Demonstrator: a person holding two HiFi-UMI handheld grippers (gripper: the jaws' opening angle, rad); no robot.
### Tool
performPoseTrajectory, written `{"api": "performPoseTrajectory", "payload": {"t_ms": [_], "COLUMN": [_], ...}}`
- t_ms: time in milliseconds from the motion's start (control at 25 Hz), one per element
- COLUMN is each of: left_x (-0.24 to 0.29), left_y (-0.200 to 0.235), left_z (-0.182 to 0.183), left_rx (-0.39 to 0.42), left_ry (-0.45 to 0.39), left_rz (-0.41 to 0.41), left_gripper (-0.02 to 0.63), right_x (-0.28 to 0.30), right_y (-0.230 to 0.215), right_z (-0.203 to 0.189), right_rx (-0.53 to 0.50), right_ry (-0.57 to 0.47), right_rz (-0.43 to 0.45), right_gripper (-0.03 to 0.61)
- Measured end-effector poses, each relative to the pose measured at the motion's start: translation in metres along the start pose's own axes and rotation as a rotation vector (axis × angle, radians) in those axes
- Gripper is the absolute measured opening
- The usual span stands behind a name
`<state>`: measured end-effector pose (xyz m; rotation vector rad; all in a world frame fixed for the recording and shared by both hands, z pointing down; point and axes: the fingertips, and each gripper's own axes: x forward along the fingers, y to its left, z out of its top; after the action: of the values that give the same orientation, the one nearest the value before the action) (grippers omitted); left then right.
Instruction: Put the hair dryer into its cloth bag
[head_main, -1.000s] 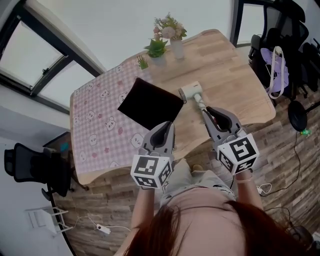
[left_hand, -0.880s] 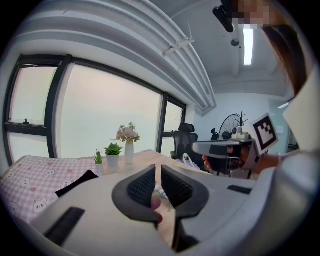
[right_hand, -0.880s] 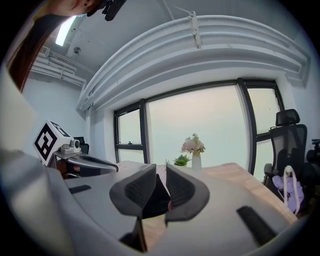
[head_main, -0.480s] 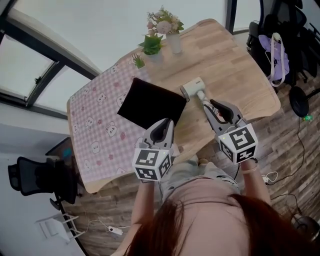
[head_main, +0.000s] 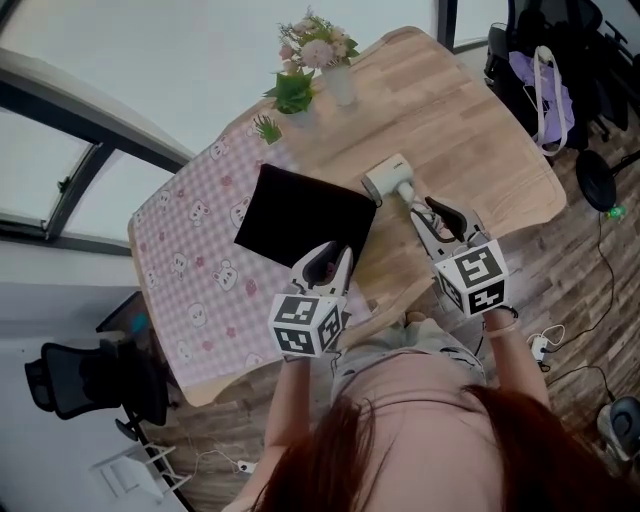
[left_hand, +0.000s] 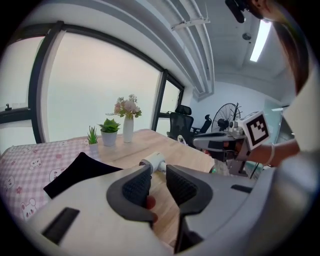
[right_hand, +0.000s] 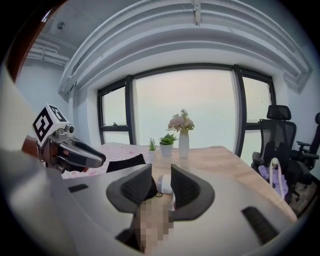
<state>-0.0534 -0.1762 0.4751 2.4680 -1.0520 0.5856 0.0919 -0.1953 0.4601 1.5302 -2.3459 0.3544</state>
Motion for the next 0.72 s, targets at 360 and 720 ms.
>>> {"api": "performPoseTrajectory", "payload": {"t_ms": [360,720], "left_x": [0.033,0.066], "left_y": [0.025,0.045], "left_z": [-0.040,-0.077], "left_rx": [-0.015,-0.026], "left_ry": [0.151,0.271], "left_rz": [-0.050,-0.081], "left_gripper": [0.118,0.143], "right_x": [0.030,0.051], "right_y": [-0.017,-0.029], "right_z": [-0.038,-0.081], "right_rx": [0.037,0.067], "right_ry": [0.106,0.221], "right_rz": [-0.076,-0.119], "right_gripper": [0.144,0.175]}}
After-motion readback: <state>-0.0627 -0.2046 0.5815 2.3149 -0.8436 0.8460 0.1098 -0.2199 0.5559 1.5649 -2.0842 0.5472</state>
